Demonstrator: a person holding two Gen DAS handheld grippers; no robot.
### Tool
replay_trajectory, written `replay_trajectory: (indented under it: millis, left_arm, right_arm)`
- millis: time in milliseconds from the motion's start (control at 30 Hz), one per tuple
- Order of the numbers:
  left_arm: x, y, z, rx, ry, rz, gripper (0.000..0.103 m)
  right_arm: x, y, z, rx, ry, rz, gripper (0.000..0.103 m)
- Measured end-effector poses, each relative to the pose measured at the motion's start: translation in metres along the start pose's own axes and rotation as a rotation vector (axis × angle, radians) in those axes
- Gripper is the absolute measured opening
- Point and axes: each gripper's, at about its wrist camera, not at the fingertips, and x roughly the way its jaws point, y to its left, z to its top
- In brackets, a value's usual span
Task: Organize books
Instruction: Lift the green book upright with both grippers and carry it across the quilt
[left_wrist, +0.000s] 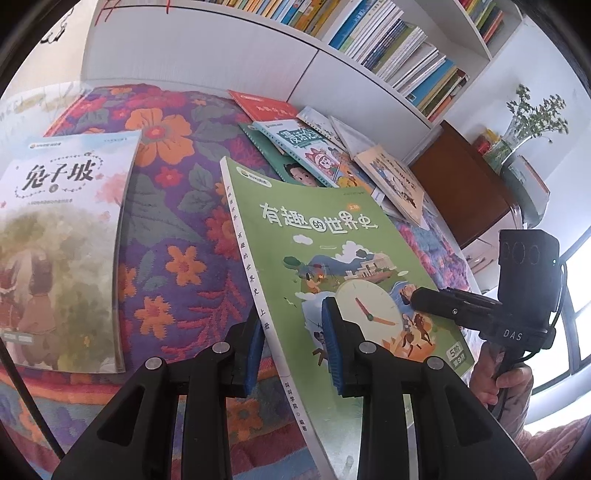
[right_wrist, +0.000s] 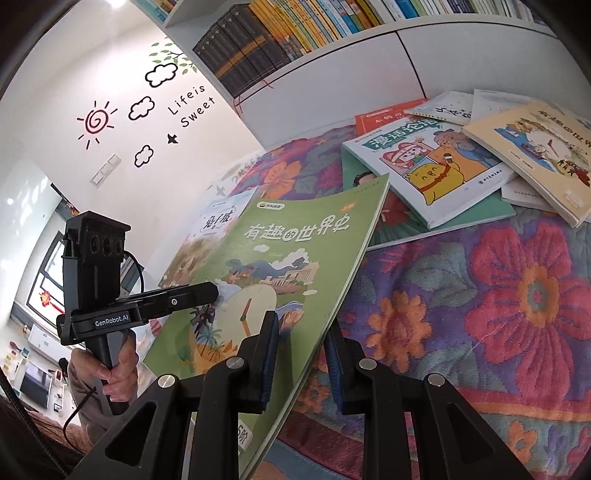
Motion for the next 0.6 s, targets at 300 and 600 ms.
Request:
replay_trajectory:
  millis: [300, 600]
  left_arm:
    - [-0.019, -0.002, 0.0, 0.019, -0.047, -0.002, 0.028]
    - [-0.048, 0.001, 0.004, 0.036, -0.096, -0.03, 0.029]
  right_arm:
    - [-0.005, 0.019, 0.008, -0.053, 0.006, -0.024, 0.024]
    - [-0.015, 0.055, 0.016, -0.113, -0.022, -0.072, 0.024]
